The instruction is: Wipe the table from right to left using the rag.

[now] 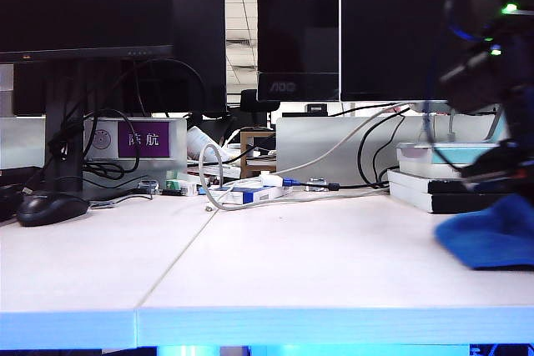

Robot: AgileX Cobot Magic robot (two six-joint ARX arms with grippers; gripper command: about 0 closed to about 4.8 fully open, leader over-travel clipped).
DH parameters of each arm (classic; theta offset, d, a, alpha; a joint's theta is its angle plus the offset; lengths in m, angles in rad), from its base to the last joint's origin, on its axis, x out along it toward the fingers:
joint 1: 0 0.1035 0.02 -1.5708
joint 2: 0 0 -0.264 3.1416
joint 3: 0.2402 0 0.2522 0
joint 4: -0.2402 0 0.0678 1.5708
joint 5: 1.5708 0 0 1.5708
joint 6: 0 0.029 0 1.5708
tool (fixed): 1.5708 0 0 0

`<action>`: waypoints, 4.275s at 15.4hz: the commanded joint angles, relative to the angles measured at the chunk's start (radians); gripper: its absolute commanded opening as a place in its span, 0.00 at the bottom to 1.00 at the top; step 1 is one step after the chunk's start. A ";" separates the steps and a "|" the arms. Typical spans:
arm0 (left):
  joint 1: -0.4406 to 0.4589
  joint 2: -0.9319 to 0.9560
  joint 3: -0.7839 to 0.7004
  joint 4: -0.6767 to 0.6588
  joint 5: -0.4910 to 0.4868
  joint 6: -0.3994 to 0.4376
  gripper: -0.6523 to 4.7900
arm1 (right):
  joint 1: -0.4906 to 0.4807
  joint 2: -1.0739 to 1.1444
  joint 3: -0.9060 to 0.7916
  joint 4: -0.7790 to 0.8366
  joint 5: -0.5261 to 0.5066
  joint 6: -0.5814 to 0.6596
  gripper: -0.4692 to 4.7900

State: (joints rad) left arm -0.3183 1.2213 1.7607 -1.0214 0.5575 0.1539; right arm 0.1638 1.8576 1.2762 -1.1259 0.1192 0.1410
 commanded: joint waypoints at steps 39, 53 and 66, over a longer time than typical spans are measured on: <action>0.000 -0.068 0.008 -0.259 -0.048 0.142 0.11 | 0.597 0.221 0.282 0.301 -0.282 0.260 0.08; 0.000 -0.069 0.008 -0.262 -0.048 0.142 0.11 | 0.697 0.357 0.502 0.303 -0.278 0.259 0.08; 0.000 -0.080 0.008 -0.264 -0.049 0.126 0.11 | 0.787 0.599 0.905 0.264 -0.387 0.251 0.08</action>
State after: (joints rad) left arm -0.3183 1.1458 1.7615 -1.2938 0.5076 0.2832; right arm 0.9432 2.4451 2.1681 -0.8722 -0.2478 0.3954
